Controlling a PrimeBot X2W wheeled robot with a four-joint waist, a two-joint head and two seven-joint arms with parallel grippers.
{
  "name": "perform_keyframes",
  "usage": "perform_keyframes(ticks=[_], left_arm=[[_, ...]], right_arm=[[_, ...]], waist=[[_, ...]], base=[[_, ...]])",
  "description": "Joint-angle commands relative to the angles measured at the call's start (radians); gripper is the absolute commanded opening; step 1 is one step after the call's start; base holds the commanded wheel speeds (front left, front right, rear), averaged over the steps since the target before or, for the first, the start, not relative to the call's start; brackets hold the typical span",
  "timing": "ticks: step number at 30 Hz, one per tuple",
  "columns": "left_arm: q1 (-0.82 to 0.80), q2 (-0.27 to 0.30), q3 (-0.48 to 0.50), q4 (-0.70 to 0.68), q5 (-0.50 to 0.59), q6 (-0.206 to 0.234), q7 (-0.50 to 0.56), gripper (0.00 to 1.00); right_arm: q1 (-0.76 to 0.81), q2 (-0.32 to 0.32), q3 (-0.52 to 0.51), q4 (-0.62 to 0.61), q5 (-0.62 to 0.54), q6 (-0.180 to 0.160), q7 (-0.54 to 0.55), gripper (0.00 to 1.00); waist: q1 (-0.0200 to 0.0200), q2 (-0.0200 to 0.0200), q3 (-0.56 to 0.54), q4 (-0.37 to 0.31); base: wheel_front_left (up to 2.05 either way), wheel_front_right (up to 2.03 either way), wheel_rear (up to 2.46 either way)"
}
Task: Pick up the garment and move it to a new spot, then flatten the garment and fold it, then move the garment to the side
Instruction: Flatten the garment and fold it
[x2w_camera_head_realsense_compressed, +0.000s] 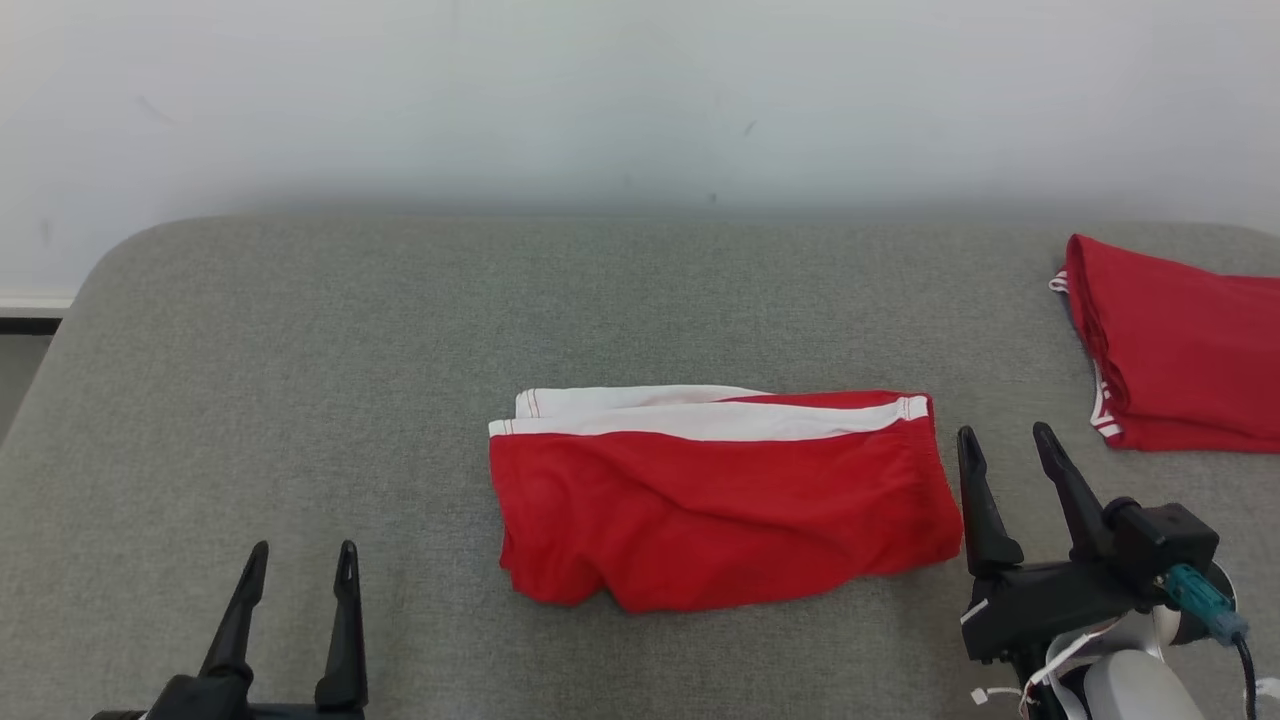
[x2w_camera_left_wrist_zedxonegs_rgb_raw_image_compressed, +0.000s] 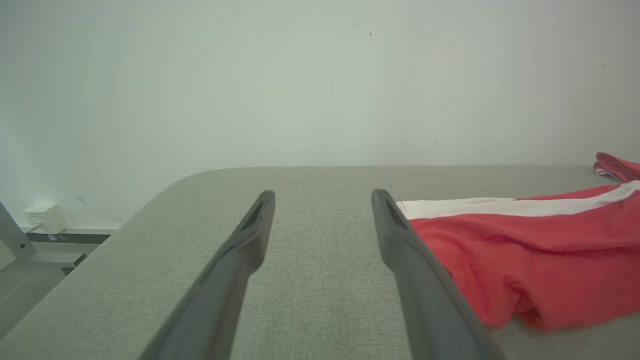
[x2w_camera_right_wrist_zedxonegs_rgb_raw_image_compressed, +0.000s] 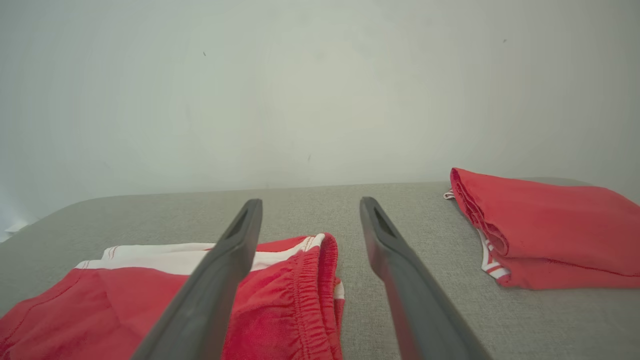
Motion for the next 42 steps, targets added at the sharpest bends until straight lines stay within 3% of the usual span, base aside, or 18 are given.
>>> perform_keyframes(ticks=[1, 12, 22, 31, 32, 33, 34, 35, 42], left_arm=[[-0.015, -0.008, -0.003, 0.005, -0.002, -0.007, -0.003, 1.00], [-0.067, -0.021, -0.016, 0.026, -0.004, -0.019, -0.003, 1.00], [-0.088, -0.028, -0.023, 0.038, 0.000, -0.025, -0.003, 1.00], [-0.098, -0.029, -0.028, 0.042, 0.003, -0.024, -0.003, 1.00], [-0.100, -0.028, -0.028, 0.043, 0.002, -0.024, -0.003, 1.00], [-0.100, -0.027, -0.029, 0.044, 0.002, -0.024, -0.003, 1.00], [-0.101, -0.027, -0.030, 0.045, 0.001, -0.024, -0.003, 1.00], [-0.102, -0.025, -0.030, 0.046, 0.000, -0.023, -0.003, 1.00], [-0.089, -0.015, -0.020, 0.050, -0.011, -0.023, -0.003, 1.00]], right_arm=[[-0.024, -0.005, -0.002, 0.022, -0.007, -0.002, 0.005, 1.00], [-0.176, -0.008, -0.033, 0.307, -0.033, -0.002, 0.043, 1.00], [-0.236, -0.009, -0.072, 0.542, -0.028, -0.002, 0.005, 1.00], [-0.273, 0.022, -0.011, 0.655, 0.041, -0.002, 0.031, 1.00], [-0.278, 0.025, 0.000, 0.666, 0.055, -0.002, 0.037, 0.62], [-0.284, 0.027, 0.009, 0.675, 0.068, -0.002, 0.044, 0.36], [-0.289, 0.027, 0.019, 0.683, 0.077, -0.002, 0.048, 0.13], [-0.296, 0.022, 0.027, 0.691, 0.088, -0.002, 0.050, 0.00], [-0.327, -0.083, 0.068, 0.720, 0.143, -0.003, 0.021, 0.00]], waist=[[0.0000, 0.0000, 0.016, 0.019], [0.0000, 0.0000, 0.073, 0.076], [0.0000, 0.0000, 0.086, 0.087], [0.0000, 0.0000, 0.089, 0.091], [0.0000, 0.0000, 0.090, 0.091], [0.0000, 0.0000, 0.091, 0.092], [0.0000, 0.0000, 0.091, 0.092], [0.0000, 0.0000, 0.092, 0.092], [0.0000, 0.0000, 0.076, 0.079]], base=[[0.00, 0.00, 0.00], [0.00, 0.00, 0.00], [0.00, 0.00, 0.00], [0.00, 0.00, 0.00], [0.00, 0.00, 0.00], [0.00, 0.00, 0.00], [0.00, 0.00, 0.00], [0.00, 0.00, 0.00], [0.00, 0.00, 0.00]])
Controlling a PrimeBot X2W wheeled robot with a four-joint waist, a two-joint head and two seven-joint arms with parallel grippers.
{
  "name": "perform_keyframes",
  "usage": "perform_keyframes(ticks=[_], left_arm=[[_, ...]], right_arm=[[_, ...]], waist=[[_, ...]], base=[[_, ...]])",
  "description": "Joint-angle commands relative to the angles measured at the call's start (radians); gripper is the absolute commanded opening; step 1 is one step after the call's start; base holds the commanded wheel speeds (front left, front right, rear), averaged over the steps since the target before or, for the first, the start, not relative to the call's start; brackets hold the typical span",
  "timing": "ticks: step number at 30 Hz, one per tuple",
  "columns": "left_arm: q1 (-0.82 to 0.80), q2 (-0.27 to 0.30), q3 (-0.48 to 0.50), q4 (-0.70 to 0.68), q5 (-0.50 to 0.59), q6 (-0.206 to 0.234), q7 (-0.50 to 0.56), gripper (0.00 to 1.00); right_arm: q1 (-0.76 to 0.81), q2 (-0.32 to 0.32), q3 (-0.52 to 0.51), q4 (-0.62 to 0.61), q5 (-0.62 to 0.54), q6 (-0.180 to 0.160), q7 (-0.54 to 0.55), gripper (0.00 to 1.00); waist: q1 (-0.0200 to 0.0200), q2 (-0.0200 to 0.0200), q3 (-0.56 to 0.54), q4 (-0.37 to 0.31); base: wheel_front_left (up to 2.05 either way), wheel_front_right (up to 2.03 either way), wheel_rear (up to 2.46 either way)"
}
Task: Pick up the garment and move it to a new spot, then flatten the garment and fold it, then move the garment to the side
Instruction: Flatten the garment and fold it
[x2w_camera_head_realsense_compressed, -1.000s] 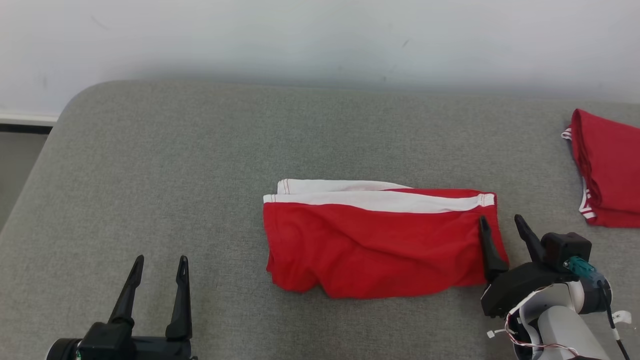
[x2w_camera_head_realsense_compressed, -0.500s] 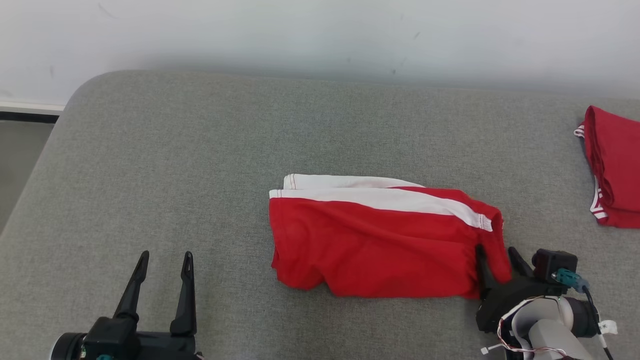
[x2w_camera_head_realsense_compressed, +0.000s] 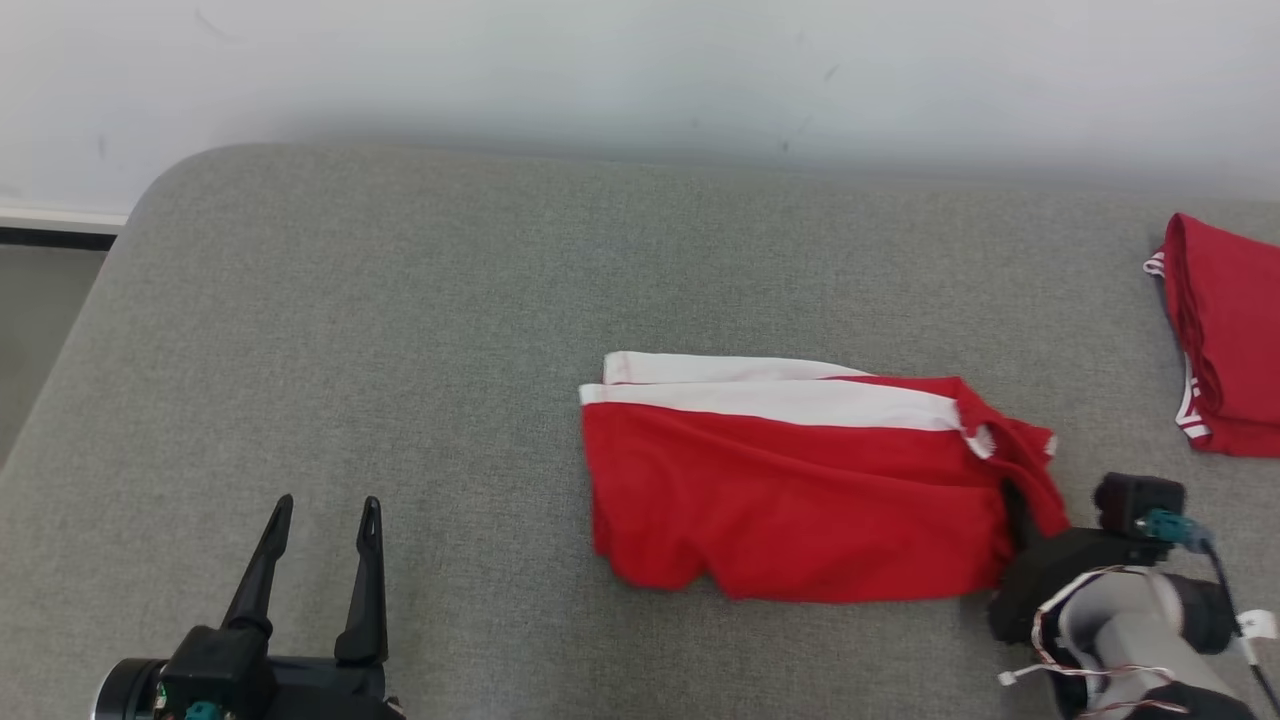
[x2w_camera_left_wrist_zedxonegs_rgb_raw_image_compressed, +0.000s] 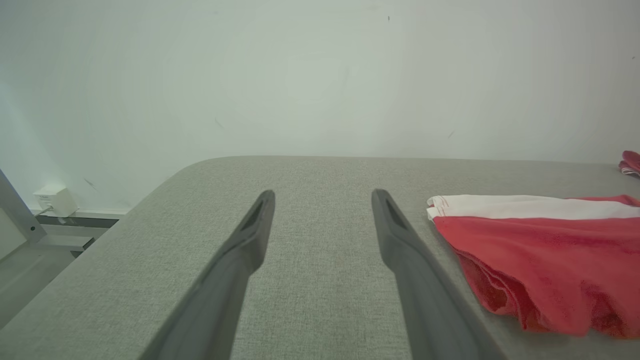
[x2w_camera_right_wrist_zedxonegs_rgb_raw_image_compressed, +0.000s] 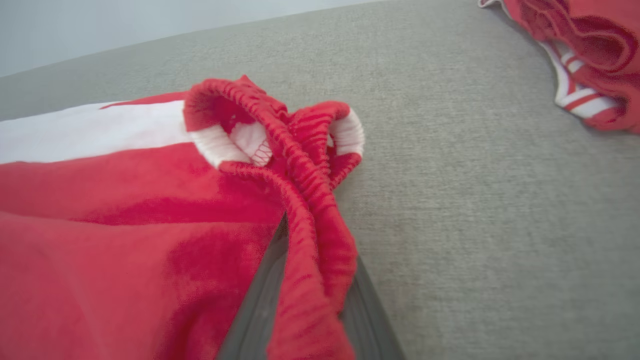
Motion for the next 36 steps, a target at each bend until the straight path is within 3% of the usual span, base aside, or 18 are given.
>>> perform_keyframes(ticks=[1, 8, 14, 21, 30, 36], left_arm=[[0.010, 0.002, 0.001, -0.001, -0.005, 0.001, -0.003, 1.00], [0.023, -0.004, -0.002, -0.003, -0.012, 0.001, -0.003, 1.00], [0.042, -0.010, 0.005, -0.005, -0.011, 0.001, -0.003, 1.00], [0.037, -0.012, -0.005, 0.003, -0.016, 0.001, -0.003, 1.00], [0.037, -0.020, -0.017, 0.008, -0.018, 0.001, -0.003, 1.00], [0.027, -0.025, -0.028, 0.013, -0.023, 0.001, -0.003, 1.00]], right_arm=[[0.005, -0.023, 0.001, 0.003, 0.009, -0.003, -0.008, 0.00], [0.036, -0.162, 0.039, -0.026, 0.069, -0.003, 0.010, 0.00], [0.041, -0.219, 0.114, -0.119, 0.134, -0.003, 0.081, 0.00], [0.042, -0.212, 0.173, -0.282, 0.268, -0.003, 0.192, 0.00], [0.067, -0.156, 0.158, -0.495, 0.525, -0.003, 0.430, 0.00], [0.066, -0.097, 0.134, -0.537, 0.564, -0.003, 0.526, 0.00]], waist=[[-0.0001, 0.0000, -0.007, -0.006], [-0.0001, 0.0000, -0.025, -0.028], [-0.0001, 0.0000, -0.037, -0.062], [-0.0001, 0.0000, -0.052, -0.090], [-0.0001, 0.0000, -0.056, -0.089], [-0.0001, 0.0000, -0.051, -0.065]], base=[[0.00, 0.00, 0.00], [0.00, 0.00, 0.00], [0.00, 0.00, 0.00], [0.00, 0.00, 0.00], [0.00, 0.00, 0.00], [0.00, 0.00, 0.00]])
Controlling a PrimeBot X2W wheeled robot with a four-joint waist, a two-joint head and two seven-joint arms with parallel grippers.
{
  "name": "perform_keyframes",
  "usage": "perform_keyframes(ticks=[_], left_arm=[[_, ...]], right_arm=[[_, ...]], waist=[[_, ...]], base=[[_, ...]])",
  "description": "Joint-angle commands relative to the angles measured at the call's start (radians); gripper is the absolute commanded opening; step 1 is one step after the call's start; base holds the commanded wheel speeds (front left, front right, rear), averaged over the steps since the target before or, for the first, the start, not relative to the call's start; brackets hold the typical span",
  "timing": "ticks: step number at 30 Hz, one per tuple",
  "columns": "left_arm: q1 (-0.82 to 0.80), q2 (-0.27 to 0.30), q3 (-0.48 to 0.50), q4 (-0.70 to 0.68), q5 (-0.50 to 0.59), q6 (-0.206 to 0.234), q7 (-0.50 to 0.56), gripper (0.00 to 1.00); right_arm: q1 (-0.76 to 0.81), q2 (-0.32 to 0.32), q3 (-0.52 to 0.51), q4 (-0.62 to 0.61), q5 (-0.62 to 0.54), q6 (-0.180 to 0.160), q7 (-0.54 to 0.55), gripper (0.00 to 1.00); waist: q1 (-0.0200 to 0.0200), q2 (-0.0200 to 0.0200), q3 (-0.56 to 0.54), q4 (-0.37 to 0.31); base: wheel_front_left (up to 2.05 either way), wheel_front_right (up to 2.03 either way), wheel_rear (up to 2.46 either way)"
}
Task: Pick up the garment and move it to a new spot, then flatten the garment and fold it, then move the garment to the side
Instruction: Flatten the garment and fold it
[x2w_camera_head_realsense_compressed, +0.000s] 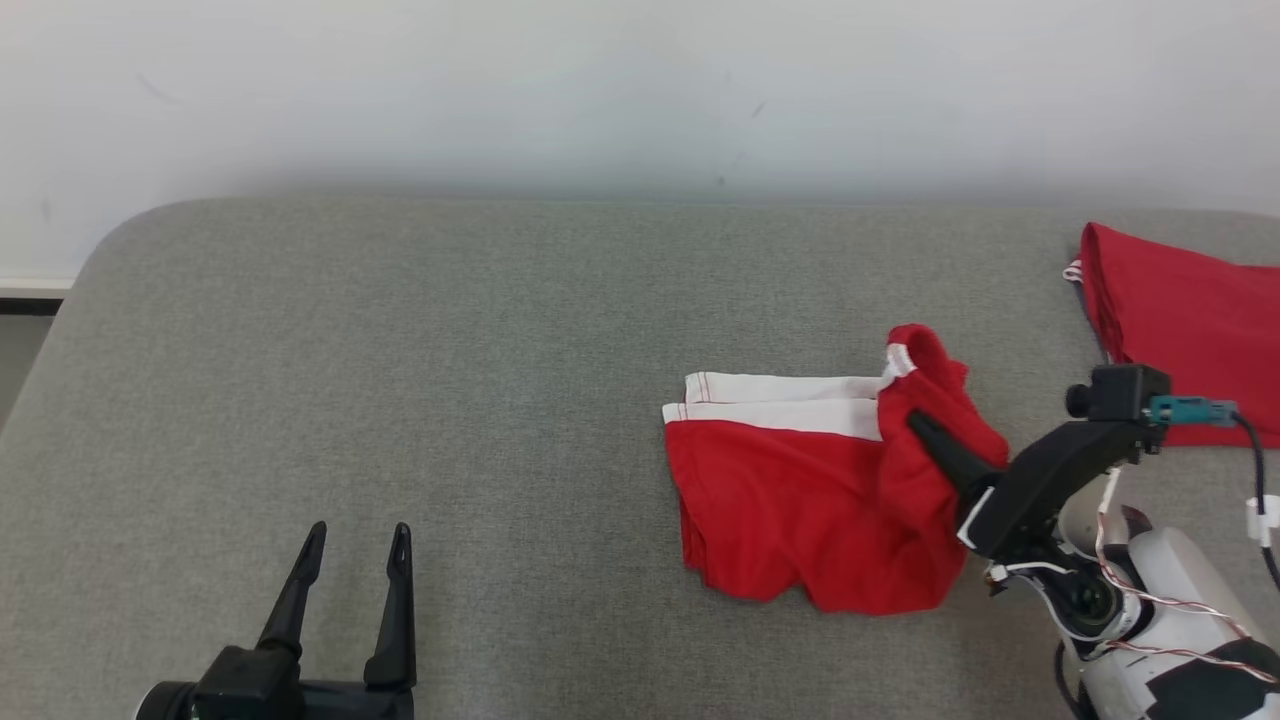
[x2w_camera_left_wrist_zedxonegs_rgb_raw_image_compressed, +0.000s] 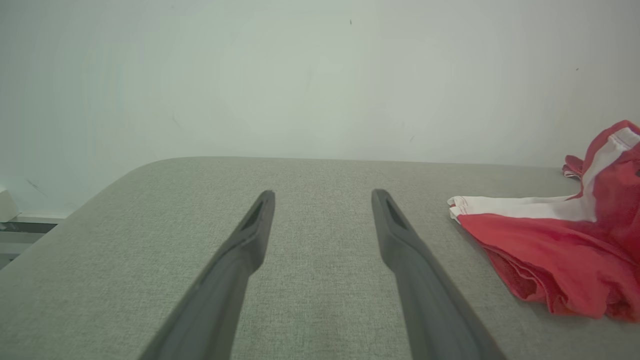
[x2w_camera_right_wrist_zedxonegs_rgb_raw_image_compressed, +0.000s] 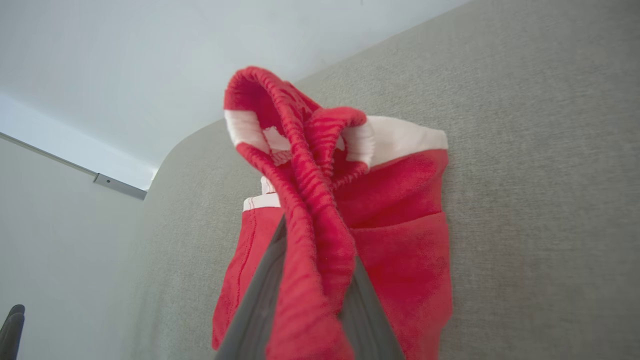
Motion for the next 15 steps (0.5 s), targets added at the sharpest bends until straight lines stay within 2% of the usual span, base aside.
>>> perform_keyframes(ticks=[1, 8, 15], left_arm=[[-0.008, -0.003, -0.002, 0.002, -0.006, 0.001, -0.003, 1.00], [-0.022, -0.010, -0.022, 0.009, -0.012, 0.001, -0.003, 1.00], [-0.036, -0.015, -0.038, 0.017, -0.020, 0.001, -0.003, 1.00]], right_arm=[[0.002, 0.014, -0.002, -0.007, -0.006, -0.002, 0.012, 0.00], [-0.023, 0.102, 0.004, -0.009, -0.093, -0.002, 0.044, 0.00], [-0.040, 0.166, -0.022, 0.063, -0.200, -0.002, 0.017, 0.00]], waist=[[0.0000, 0.0000, 0.004, 0.013], [0.0000, 0.0000, 0.016, 0.057], [0.0000, 0.0000, 0.028, 0.097]], base=[[0.00, 0.00, 0.00], [0.00, 0.00, 0.00], [0.00, 0.00, 0.00]])
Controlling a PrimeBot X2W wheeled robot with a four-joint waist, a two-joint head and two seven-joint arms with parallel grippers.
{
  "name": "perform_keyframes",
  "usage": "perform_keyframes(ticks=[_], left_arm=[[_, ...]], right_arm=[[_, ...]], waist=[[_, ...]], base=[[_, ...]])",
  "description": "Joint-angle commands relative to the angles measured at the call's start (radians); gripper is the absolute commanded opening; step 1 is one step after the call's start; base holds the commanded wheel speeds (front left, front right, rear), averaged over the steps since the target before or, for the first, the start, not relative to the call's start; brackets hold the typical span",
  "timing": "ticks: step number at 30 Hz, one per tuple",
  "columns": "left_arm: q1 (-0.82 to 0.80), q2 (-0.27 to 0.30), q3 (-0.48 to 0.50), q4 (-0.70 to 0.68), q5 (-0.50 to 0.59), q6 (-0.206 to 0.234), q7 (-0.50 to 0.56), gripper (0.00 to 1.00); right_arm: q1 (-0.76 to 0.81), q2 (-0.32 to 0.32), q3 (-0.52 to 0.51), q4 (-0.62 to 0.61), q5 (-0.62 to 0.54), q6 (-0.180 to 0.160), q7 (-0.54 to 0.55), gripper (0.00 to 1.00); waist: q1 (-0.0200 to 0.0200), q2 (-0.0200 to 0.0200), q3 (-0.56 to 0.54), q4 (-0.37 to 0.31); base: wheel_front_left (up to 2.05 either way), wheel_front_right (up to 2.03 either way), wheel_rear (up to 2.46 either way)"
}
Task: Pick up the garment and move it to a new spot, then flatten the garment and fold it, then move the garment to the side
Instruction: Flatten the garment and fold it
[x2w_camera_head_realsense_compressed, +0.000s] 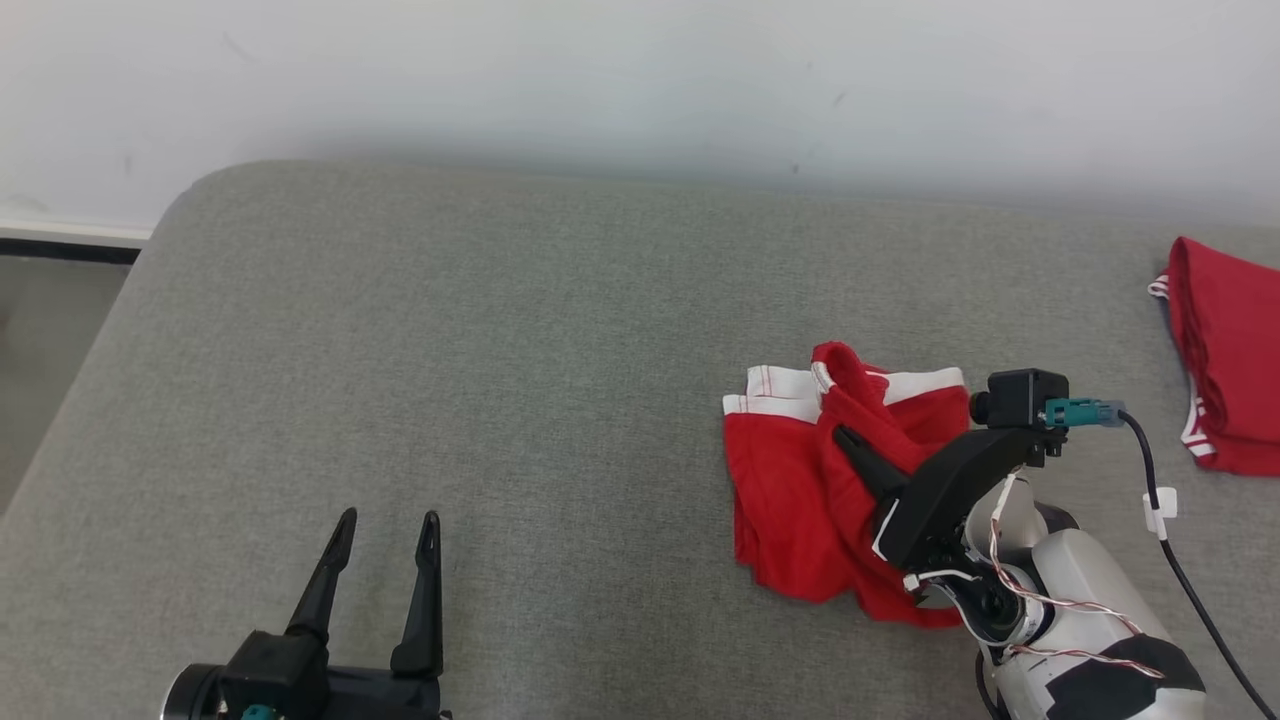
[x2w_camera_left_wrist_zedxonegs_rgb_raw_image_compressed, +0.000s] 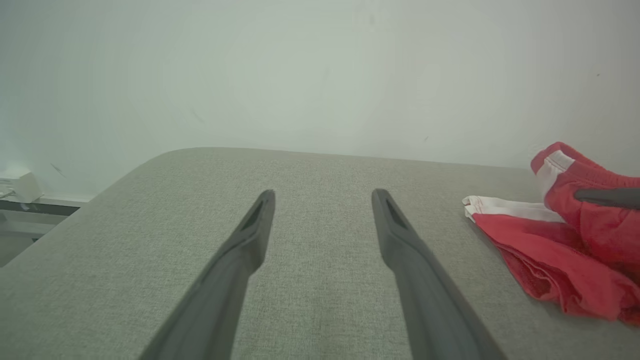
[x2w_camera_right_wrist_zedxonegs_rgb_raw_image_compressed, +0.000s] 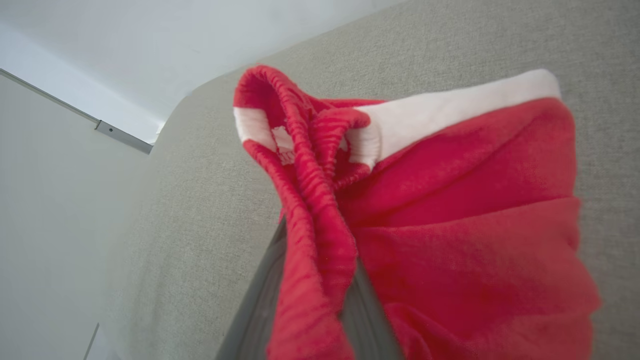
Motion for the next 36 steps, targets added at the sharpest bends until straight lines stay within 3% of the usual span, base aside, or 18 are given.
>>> perform_keyframes(ticks=[1, 4, 5, 6, 7, 16, 24, 36], left_arm=[[-0.012, -0.003, -0.003, 0.002, -0.003, 0.001, -0.003, 1.00], [-0.014, -0.005, -0.004, 0.003, -0.005, 0.001, -0.003, 1.00], [-0.014, -0.005, -0.004, 0.002, -0.006, 0.001, -0.003, 1.00], [-0.015, -0.005, -0.003, 0.003, -0.006, 0.001, -0.003, 1.00], [-0.016, -0.005, -0.002, 0.003, -0.007, 0.001, -0.003, 1.00], [0.005, -0.005, 0.028, -0.004, -0.008, 0.002, -0.003, 1.00], [0.026, -0.005, 0.065, -0.021, 0.018, 0.002, -0.003, 1.00], [0.054, 0.010, 0.125, -0.041, 0.035, 0.001, -0.003, 1.00]], right_arm=[[-0.011, 0.010, -0.009, 0.016, -0.024, -0.002, -0.011, 0.00], [-0.020, 0.027, -0.024, 0.049, -0.065, -0.002, -0.029, 0.00], [-0.023, 0.032, -0.019, 0.049, -0.077, -0.002, -0.038, 0.47], [-0.026, 0.034, -0.011, 0.046, -0.091, -0.002, -0.051, 0.88], [-0.025, 0.034, -0.006, 0.043, -0.098, -0.002, -0.063, 1.00], [0.005, -0.028, 0.078, -0.041, -0.129, -0.002, -0.221, 1.00], [0.065, -0.098, 0.090, -0.144, -0.165, -0.002, -0.441, 1.00], [0.177, -0.108, 0.040, -0.221, -0.254, -0.002, -0.615, 1.00]], waist=[[0.0000, -0.0001, 0.009, 0.016], [0.0000, -0.0001, 0.014, 0.026], [0.0000, -0.0001, 0.016, 0.028], [0.0000, -0.0001, 0.018, 0.029], [0.0000, -0.0001, 0.019, 0.030], [0.0000, -0.0001, -0.002, -0.004], [0.0000, -0.0001, -0.024, -0.066], [0.0000, -0.0001, -0.040, -0.169]], base=[[0.00, 0.00, 0.00], [0.00, 0.00, 0.00], [0.00, 0.00, 0.00], [0.00, 0.00, 0.00], [0.00, 0.00, 0.00], [0.00, 0.00, 0.00], [0.00, 0.00, 0.00], [0.00, 0.00, 0.00]])
